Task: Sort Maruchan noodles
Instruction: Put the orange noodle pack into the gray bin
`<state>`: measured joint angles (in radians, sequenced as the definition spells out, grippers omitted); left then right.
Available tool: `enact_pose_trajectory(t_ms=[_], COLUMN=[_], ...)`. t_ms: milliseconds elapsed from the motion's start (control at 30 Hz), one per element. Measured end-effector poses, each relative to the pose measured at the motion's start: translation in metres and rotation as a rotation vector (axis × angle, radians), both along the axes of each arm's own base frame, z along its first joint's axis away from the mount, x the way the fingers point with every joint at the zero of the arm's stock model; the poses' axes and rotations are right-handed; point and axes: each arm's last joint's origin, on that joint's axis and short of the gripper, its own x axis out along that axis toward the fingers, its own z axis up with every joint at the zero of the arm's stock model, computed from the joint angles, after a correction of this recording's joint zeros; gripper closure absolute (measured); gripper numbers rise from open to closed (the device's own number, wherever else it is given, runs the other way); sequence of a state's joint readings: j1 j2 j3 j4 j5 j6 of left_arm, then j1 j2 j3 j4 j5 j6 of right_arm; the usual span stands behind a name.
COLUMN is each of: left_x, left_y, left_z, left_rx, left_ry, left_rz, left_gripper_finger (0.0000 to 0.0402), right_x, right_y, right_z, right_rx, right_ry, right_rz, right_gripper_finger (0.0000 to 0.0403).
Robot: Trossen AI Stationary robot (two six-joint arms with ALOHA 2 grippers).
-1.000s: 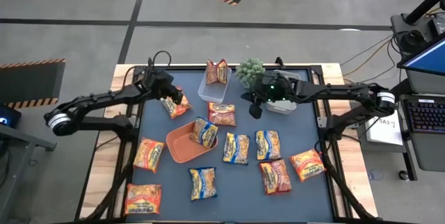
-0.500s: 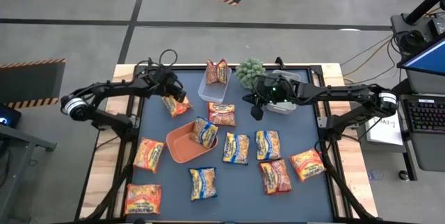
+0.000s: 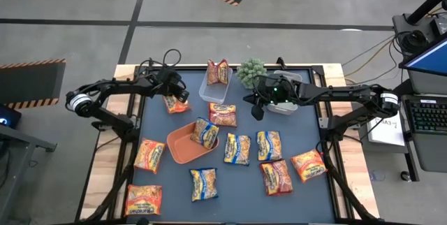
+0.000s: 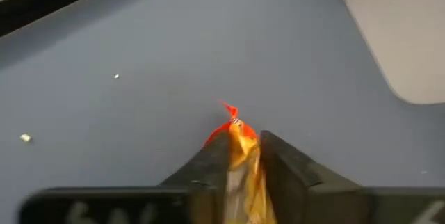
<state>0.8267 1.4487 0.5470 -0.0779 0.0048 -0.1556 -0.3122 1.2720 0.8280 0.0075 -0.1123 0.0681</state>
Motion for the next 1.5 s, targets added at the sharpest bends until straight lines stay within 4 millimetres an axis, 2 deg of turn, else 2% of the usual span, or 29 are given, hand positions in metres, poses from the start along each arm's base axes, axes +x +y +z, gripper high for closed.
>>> enact_pose_trajectory(t_ms=[67,133,300,500,667,900,1033,1333,1500], left_x=[0.000,0.000,-0.004,-0.004,-0.008,-0.011,-0.012,-0.012,-0.012], left_y=[0.000,0.000,-0.007,-0.020,-0.031,-0.047,-0.054,-0.055,-0.055], left_z=[0.000,0.002,0.013,0.044,0.067,0.080,0.077,0.077,0.077], left_rx=[0.007,0.011,0.047,0.224,0.332,0.409,0.406,0.398,0.398], left_ry=[0.003,0.000,-0.002,-0.052,-0.125,-0.200,-0.227,-0.242,-0.240], left_rz=[-0.005,-0.007,-0.050,-0.193,-0.232,-0.273,-0.281,-0.265,-0.266], left_gripper_finger=[0.0383,0.0395,0.0400,0.0401,0.0401,0.0401,0.0401,0.0401,0.0401], right_x=[0.000,0.001,0.002,0.005,0.007,0.017,0.042,0.127,0.158], right_y=[0.000,0.000,-0.001,-0.002,-0.002,-0.006,-0.015,-0.042,-0.055], right_z=[0.001,0.001,0.004,0.010,0.016,0.028,0.024,0.015,0.010], right_rx=[-0.001,0.005,0.024,0.054,0.068,0.064,0.058,0.113,0.127], right_ry=[-0.008,-0.014,-0.056,-0.135,-0.204,-0.262,-0.243,-0.176,-0.018], right_rz=[-0.001,-0.005,-0.021,-0.046,-0.058,-0.089,-0.092,-0.115,-0.194], right_gripper_finger=[0.0394,0.0394,0.0394,0.0394,0.0394,0.0394,0.0394,0.0391,0.0353])
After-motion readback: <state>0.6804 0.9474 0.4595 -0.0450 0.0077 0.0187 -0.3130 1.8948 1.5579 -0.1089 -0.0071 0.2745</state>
